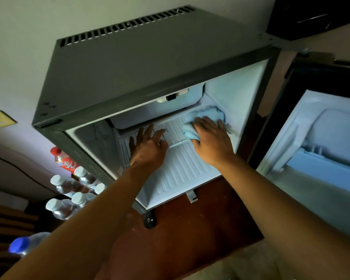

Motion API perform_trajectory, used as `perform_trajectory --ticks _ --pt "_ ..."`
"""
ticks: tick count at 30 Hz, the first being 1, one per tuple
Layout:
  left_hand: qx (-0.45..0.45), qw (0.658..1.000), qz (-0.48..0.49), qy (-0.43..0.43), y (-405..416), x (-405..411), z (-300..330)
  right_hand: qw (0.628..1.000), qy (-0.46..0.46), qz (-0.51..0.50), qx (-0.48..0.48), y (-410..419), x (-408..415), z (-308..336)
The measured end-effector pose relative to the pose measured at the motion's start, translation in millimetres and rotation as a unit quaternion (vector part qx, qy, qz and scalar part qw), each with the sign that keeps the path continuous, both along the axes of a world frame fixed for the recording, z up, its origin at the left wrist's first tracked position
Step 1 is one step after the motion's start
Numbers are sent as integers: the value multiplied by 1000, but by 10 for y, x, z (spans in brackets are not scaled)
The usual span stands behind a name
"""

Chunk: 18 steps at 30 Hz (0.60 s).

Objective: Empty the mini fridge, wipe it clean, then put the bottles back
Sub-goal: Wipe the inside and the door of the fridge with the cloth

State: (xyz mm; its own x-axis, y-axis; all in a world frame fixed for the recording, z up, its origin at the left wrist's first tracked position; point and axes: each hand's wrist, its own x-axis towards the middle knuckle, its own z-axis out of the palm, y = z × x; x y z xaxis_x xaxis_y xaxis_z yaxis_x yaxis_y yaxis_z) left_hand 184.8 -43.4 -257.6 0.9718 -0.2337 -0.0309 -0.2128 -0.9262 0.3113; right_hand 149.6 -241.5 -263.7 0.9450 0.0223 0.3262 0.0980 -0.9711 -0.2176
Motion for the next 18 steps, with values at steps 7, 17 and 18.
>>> perform_trajectory --ticks 7,17,18 --pt "-59 997 -36 -22 -274 9 228 984 -18 -6 177 -52 -230 21" --pt "-275 946 -167 42 -976 163 549 795 -74 -86 595 -320 -194 277" --pt "-281 950 -131 29 -999 167 535 805 -82 -95 580 -356 -209 250"
